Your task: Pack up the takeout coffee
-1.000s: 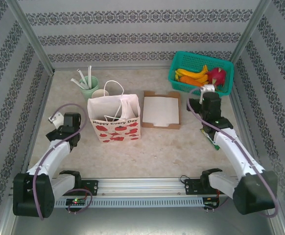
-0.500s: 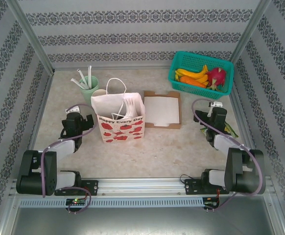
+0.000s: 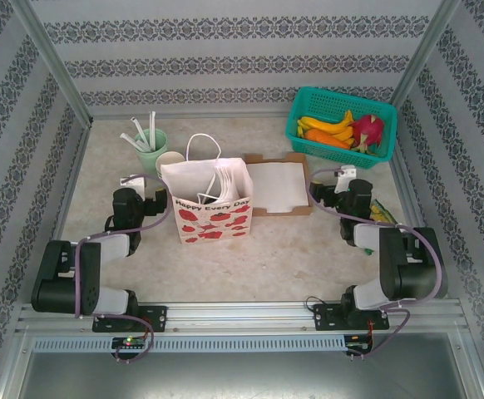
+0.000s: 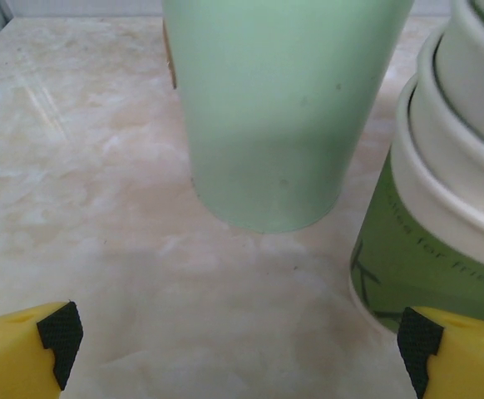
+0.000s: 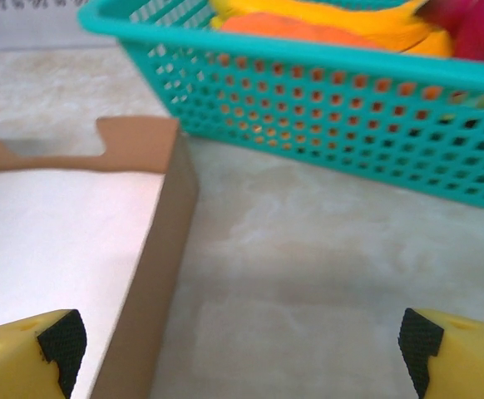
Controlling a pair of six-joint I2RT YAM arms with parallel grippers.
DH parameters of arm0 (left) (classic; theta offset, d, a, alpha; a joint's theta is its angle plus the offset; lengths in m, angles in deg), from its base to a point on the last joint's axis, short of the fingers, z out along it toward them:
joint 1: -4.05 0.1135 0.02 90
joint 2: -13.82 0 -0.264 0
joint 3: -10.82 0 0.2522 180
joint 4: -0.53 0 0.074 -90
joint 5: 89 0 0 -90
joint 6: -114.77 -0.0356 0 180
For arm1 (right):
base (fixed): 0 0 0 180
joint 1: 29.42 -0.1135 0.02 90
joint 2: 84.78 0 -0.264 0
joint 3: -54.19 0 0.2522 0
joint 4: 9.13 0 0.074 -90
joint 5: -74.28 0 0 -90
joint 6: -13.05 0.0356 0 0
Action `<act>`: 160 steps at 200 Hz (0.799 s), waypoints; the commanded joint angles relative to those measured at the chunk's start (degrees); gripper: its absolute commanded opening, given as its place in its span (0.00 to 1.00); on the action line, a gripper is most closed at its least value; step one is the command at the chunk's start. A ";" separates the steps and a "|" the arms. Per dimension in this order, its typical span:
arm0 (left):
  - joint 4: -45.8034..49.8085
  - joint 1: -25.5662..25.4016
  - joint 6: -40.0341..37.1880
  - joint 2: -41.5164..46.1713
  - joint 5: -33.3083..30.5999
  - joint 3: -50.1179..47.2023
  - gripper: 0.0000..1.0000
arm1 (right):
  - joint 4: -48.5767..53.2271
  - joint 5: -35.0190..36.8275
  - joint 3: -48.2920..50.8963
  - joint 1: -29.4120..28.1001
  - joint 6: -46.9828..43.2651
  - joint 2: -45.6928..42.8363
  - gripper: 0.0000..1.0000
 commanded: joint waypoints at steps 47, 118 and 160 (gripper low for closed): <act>-6.64 -0.05 0.53 -8.47 -3.06 2.66 0.99 | -6.43 7.72 0.62 -0.51 -0.51 1.31 0.98; -7.01 -0.29 -0.90 -9.16 -0.53 3.35 0.99 | -6.54 7.85 0.74 -0.60 -0.55 1.23 0.98; -7.19 -0.09 -0.89 -9.21 -0.31 3.28 0.99 | -6.52 7.81 0.74 -0.60 -0.54 1.25 0.98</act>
